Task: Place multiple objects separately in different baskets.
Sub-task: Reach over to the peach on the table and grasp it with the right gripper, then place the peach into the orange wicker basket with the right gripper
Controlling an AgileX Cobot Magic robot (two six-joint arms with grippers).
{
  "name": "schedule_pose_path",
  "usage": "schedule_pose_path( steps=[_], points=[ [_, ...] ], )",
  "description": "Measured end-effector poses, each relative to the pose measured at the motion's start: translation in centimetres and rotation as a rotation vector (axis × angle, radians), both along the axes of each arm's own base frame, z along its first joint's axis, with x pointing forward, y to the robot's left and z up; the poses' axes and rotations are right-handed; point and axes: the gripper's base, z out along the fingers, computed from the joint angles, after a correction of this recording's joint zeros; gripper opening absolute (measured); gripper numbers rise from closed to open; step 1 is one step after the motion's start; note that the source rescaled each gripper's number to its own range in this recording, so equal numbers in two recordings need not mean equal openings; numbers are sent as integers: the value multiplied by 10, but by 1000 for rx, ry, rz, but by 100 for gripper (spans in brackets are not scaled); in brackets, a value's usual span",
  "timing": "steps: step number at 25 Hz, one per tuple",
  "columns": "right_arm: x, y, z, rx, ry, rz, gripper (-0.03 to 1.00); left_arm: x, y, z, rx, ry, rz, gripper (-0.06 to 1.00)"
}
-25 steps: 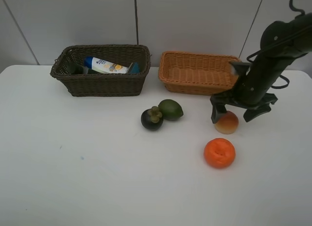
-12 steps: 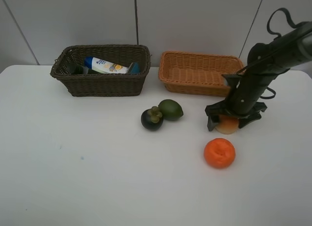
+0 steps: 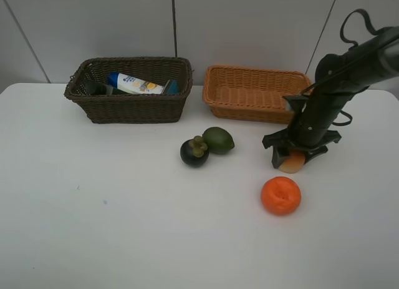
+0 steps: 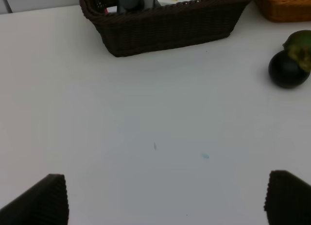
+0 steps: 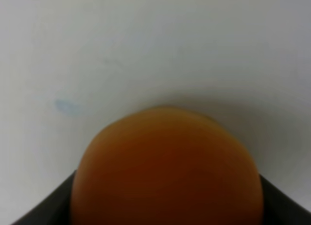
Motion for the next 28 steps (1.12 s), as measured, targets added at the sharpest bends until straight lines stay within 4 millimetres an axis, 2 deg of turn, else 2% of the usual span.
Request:
schedule_pose_path(
  steps=[2,5,8,11,14,19,20,21,22,23,25,28],
  points=[
    [3,1,14,3,-10,1,9,0,0,0,0,0,0,99],
    [16,3,53,23,-85,-1,9,0,0,0,0,0,0,99],
    [37,3,92,40,-181,-9,9,0,0,0,0,0,0,99],
    [65,-5,114,53,-287,-36,9,0,0,0,0,0,0,99],
    [98,-21,105,50,-339,-84,9,0,0,0,0,0,0,99],
    [137,-49,67,29,-328,-147,9,0,0,0,0,0,0,99],
    [141,-52,63,29,-333,-155,15,0,0,0,0,0,0,99],
    [144,-52,63,35,-338,-159,32,0,0,0,0,0,0,99],
    [145,-52,64,35,-345,-159,56,0,0,0,0,0,0,99],
    [146,-50,65,26,-355,-146,73,0,0,0,0,0,0,99],
    [147,-49,66,11,-365,-126,89,0,0,0,0,0,0,99],
    [144,-49,64,15,-332,-131,96,0,0,0,0,0,0,99]
  ],
)
